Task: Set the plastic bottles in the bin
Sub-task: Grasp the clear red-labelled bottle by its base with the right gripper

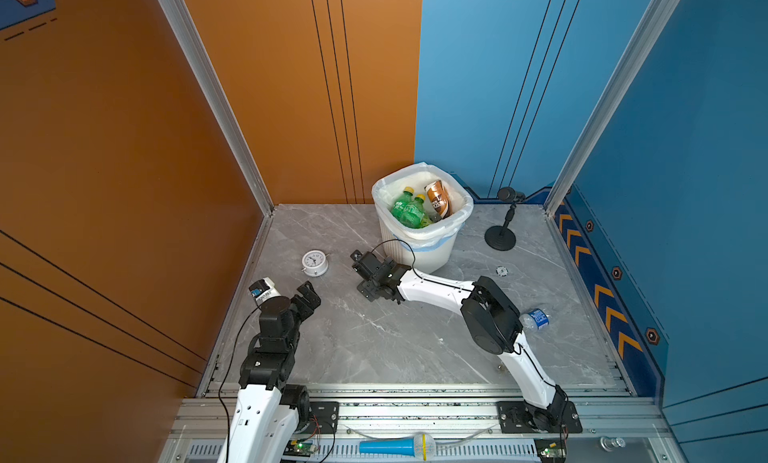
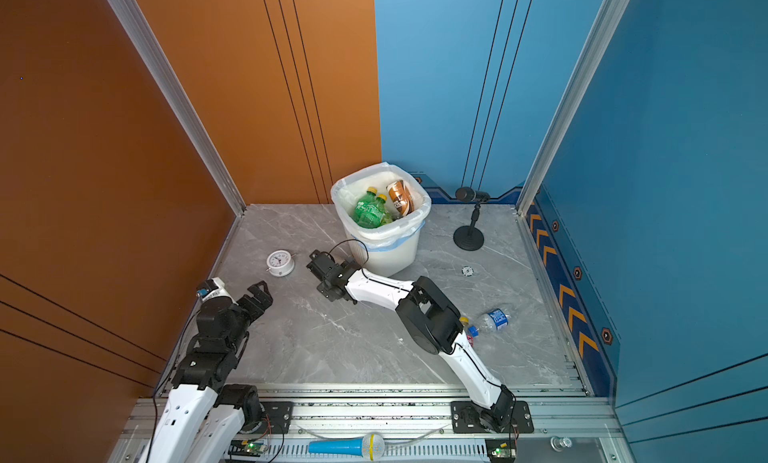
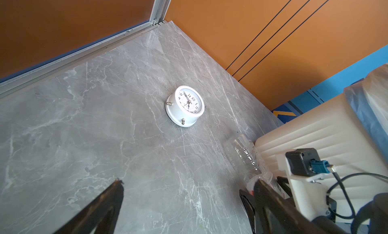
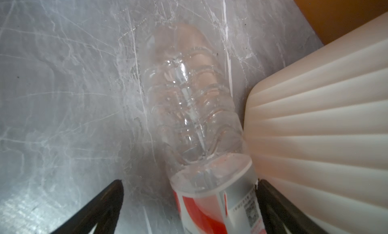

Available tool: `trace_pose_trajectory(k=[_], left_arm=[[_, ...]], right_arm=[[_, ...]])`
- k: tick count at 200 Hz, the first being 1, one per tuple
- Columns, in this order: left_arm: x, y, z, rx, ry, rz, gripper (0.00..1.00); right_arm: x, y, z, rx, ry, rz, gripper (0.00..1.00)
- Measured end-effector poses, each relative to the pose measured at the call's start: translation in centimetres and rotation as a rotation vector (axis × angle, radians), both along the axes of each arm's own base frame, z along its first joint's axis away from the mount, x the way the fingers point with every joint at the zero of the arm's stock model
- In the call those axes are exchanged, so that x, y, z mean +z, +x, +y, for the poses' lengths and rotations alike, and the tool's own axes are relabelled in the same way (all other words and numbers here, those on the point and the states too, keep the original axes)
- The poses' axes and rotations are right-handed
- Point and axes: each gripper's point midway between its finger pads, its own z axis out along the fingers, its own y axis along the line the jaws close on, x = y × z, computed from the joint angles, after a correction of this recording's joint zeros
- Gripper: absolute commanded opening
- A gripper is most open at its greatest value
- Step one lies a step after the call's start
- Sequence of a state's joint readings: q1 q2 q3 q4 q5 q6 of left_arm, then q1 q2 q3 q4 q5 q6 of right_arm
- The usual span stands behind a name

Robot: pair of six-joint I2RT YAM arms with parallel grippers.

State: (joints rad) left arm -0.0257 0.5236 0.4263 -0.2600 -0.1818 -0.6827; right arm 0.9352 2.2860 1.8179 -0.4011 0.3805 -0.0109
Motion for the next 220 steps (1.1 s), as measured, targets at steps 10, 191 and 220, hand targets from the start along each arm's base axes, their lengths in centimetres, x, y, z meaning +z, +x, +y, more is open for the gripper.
trace_pose_trajectory(k=[10, 191, 220], left_arm=[[-0.1, 0.0, 0.0, 0.001, -0.002, 0.002, 0.98], [-1.4, -0.2, 0.4, 0.021, -0.06, 0.019, 0.97], [-1.3, -0.2, 0.5, 0.023, -0.067, 0.017, 0.98]], right_arm=[[0.0, 0.2, 0.1, -0.003, 0.024, 0.016, 0.97], [-1.3, -2.6, 1.8, 0.018, 0.213, 0.209, 0.62], [3.6, -3.8, 1.7, 0.048, 0.294, 0.186, 0.62]])
